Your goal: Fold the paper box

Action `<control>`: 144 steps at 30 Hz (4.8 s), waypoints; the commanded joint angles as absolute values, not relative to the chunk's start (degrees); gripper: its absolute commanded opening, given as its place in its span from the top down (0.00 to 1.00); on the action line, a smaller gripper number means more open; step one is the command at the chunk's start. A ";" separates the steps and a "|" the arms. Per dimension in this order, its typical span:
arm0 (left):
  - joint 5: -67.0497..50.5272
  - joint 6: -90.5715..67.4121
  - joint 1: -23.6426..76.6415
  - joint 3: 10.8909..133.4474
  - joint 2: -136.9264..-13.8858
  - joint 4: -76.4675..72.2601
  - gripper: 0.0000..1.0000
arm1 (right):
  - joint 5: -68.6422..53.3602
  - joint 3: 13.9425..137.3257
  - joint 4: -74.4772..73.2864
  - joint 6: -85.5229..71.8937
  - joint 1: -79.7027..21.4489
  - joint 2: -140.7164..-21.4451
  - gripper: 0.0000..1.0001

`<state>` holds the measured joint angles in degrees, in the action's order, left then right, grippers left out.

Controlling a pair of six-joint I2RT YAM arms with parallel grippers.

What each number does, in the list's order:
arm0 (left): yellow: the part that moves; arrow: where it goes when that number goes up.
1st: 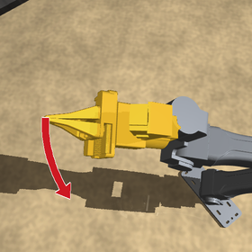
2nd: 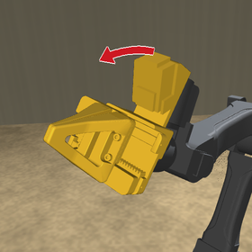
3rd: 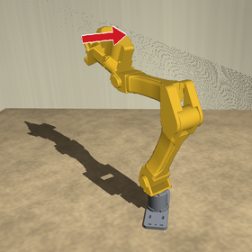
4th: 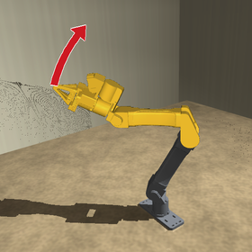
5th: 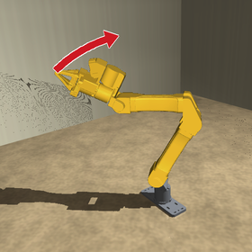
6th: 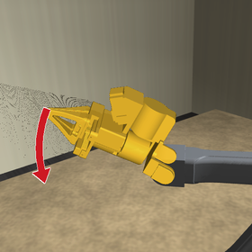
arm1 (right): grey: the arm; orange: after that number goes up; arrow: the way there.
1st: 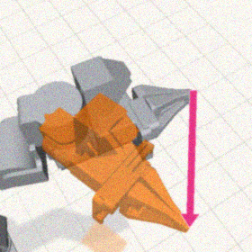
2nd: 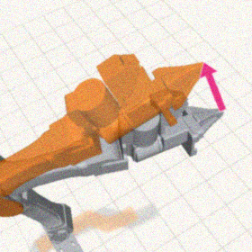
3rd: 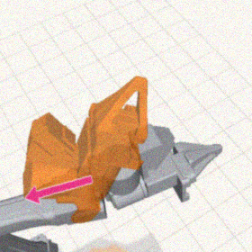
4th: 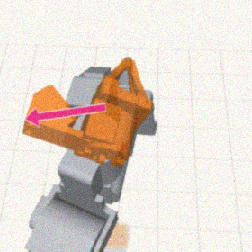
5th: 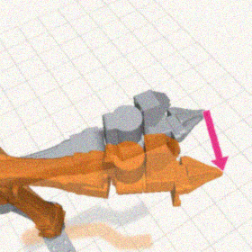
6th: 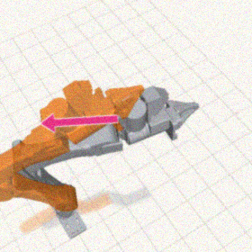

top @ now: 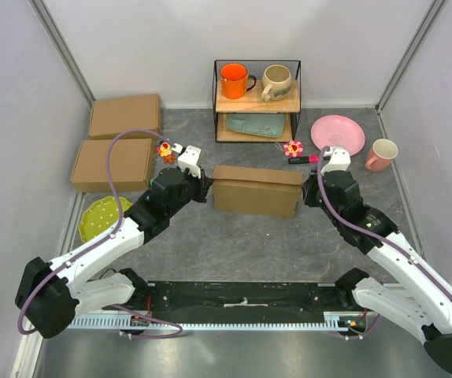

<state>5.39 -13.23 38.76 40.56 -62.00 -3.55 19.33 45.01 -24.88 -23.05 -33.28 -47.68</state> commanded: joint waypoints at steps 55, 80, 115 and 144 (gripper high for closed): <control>0.88 -23.46 38.14 39.02 -67.67 -7.56 0.98 | 16.61 43.05 -18.72 -23.73 -33.49 -53.26 0.92; 2.28 -23.29 38.14 38.83 -61.09 -10.81 0.96 | 21.26 42.88 -17.32 -25.23 -33.49 -50.36 0.92; 6.85 -21.88 37.53 45.35 -63.90 -9.23 0.84 | 27.85 51.94 -19.77 -24.17 -33.40 -49.57 0.61; -7.21 -32.08 37.79 26.29 -59.96 -14.24 0.98 | 13.11 26.91 -16.61 -40.15 -33.57 -46.32 0.69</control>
<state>-3.38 -28.29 34.50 33.80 -63.40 -19.57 24.36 34.50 -10.20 -32.36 -32.93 -46.28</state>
